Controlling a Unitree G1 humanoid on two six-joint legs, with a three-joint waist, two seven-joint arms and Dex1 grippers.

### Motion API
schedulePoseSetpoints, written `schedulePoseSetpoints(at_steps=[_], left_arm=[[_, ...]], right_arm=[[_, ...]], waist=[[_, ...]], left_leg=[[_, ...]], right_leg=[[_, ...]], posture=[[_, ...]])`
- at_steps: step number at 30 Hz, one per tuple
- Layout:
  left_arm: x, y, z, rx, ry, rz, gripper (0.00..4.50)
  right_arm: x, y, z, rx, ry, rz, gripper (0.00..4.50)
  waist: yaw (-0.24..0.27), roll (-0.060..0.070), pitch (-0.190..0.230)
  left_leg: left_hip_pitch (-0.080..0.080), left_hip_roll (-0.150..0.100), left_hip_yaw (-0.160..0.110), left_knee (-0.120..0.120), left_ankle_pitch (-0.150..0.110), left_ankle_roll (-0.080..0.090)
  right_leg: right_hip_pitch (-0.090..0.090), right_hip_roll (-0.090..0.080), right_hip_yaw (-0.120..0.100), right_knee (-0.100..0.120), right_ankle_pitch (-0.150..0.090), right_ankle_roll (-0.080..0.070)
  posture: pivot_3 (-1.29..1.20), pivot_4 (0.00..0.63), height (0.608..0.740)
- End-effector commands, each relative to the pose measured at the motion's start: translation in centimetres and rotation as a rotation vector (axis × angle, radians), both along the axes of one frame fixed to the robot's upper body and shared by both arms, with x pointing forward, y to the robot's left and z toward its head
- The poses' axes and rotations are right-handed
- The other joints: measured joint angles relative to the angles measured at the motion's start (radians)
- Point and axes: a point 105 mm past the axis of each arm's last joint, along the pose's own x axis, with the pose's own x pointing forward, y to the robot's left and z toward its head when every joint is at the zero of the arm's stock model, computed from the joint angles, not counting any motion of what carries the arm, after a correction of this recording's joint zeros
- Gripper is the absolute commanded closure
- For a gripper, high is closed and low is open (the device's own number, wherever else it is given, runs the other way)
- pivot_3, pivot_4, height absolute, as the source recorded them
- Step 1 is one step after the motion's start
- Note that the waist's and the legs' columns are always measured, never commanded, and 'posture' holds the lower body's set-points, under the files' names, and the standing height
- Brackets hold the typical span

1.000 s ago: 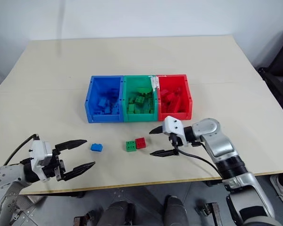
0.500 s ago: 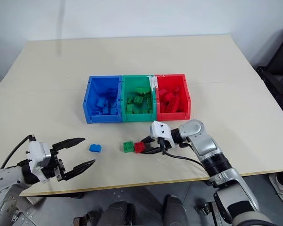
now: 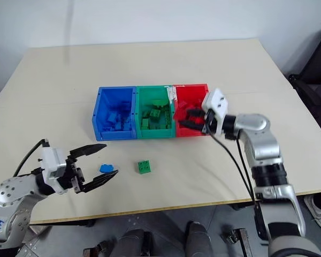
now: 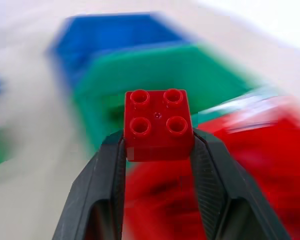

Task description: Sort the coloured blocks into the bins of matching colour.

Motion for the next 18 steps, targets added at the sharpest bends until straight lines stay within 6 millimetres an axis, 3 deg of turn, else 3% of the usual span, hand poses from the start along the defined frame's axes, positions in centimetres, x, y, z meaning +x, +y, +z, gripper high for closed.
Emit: schedulePoseSetpoints(at_steps=[1,3,9,12,15,18], left_arm=[[0.5,-1.2,0.6,0.004,-0.030,-0.046,0.00],[0.9,-2.0,0.8,0.002,-0.038,-0.074,0.00],[1.1,-2.6,0.8,0.001,-0.021,-0.111,0.00],[1.2,-1.4,0.4,0.012,-0.016,-0.074,0.00],[1.2,0.3,-0.1,0.018,0.001,-0.025,0.00],[0.6,3.5,-1.2,0.016,0.094,0.063,0.00]], right_arm=[[2.2,-2.3,1.0,0.023,-0.054,-0.145,3.08],[2.9,-3.0,1.4,0.032,-0.054,-0.176,3.08],[2.5,-3.2,2.5,0.059,-0.104,-0.135,0.95],[0.5,-3.2,2.9,0.075,-0.152,-0.027,0.01],[-2.6,-2.8,2.2,0.089,-0.122,0.136,0.01],[-6.4,-2.4,-0.7,0.025,-0.054,0.272,0.01]], waist=[[0.001,0.000,0.000],[0.002,0.000,0.000],[-0.002,0.000,0.000],[-0.001,0.000,0.000],[0.004,0.000,0.000],[0.007,0.000,0.000]], left_leg=[[0.000,0.000,0.001,0.000,0.000,0.000],[-0.001,-0.001,0.003,0.000,0.000,0.000],[-0.002,-0.001,0.004,-0.001,0.000,0.000],[-0.002,0.000,0.004,-0.001,0.000,0.000],[-0.002,0.000,0.003,-0.001,0.000,0.000],[-0.002,0.000,0.003,-0.001,0.000,0.001]], right_leg=[[0.000,0.000,0.000,0.000,0.000,0.000],[0.000,0.000,-0.001,0.000,0.000,0.000],[0.000,0.000,-0.002,-0.001,0.000,0.000],[0.000,0.000,-0.002,-0.001,0.000,0.000],[0.000,0.000,-0.002,-0.001,0.000,0.000],[0.001,0.000,-0.003,-0.002,0.000,0.000]], posture=[[0.00,0.150,0.740],[0.00,0.150,0.740],[0.00,0.150,0.740],[0.00,0.150,0.740],[0.00,0.150,0.740],[0.00,0.150,0.740]])
